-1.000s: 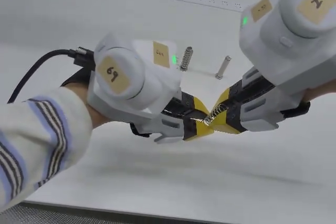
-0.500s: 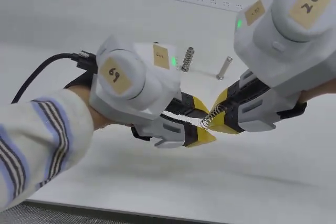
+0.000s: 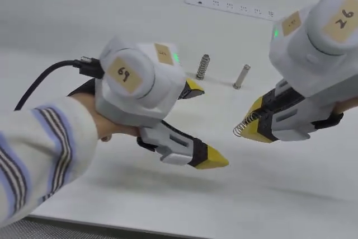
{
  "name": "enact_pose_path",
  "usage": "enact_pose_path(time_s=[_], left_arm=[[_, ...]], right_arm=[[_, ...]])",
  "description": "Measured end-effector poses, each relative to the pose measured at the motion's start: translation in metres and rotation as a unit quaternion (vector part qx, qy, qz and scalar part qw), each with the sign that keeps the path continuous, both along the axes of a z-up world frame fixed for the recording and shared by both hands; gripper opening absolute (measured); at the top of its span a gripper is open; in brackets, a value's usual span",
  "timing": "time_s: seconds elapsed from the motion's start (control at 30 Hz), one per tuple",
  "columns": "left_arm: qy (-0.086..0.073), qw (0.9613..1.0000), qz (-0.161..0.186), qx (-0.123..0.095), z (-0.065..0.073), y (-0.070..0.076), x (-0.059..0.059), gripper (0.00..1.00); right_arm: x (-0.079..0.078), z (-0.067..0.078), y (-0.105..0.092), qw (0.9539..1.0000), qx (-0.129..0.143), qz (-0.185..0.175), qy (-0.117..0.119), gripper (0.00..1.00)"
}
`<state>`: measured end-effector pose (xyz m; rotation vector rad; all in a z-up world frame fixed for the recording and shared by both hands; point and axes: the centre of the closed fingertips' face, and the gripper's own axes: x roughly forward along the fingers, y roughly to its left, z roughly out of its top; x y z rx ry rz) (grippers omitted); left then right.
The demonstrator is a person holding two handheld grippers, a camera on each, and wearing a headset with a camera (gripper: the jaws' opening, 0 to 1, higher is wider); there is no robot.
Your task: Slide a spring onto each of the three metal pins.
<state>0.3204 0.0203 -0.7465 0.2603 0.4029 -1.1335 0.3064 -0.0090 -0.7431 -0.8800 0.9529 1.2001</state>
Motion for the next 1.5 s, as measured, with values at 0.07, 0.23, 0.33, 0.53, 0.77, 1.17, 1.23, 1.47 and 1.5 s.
enact_pose_path(time_s=[0.07,0.23,0.33,0.53,0.77,1.17,1.23,1.47,1.5], left_arm=[[-0.001,0.9999,0.010,-0.002,0.000,0.002,0.004,0.86],[-0.005,0.9992,0.040,-0.001,-0.003,0.007,0.014,0.98],[0.003,0.9987,0.050,-0.005,-0.004,0.008,0.017,0.98],[0.020,0.9984,0.051,-0.015,-0.004,0.007,0.013,0.98],[0.022,0.9990,0.040,0.006,-0.011,0.009,0.009,0.98],[0.037,0.9981,0.049,-0.005,-0.005,0.014,0.012,0.98],[0.038,0.9979,0.052,-0.011,-0.003,0.016,0.014,0.98],[0.038,0.9967,0.064,-0.033,0.005,0.018,0.021,0.98],[0.044,0.9960,0.065,-0.042,0.007,0.017,0.020,0.98]], right_arm=[[0.001,0.000,-0.004,1.0000,-0.002,-0.005,0.001,0.07],[0.000,0.000,-0.012,0.9998,-0.005,-0.019,0.003,0.07],[0.001,-0.001,-0.016,0.9996,-0.009,-0.027,0.004,0.07],[0.001,0.000,-0.020,0.9992,-0.010,-0.037,0.011,0.08],[0.007,0.007,-0.014,0.9980,0.019,-0.055,0.024,0.08],[0.052,0.024,-0.014,0.9950,0.027,-0.089,0.037,0.08],[0.063,0.023,-0.017,0.9950,0.019,-0.092,0.034,0.08],[0.097,0.022,-0.018,0.9944,0.011,-0.097,0.039,0.07],[0.102,0.021,-0.018,0.9938,0.008,-0.103,0.041,0.07]])
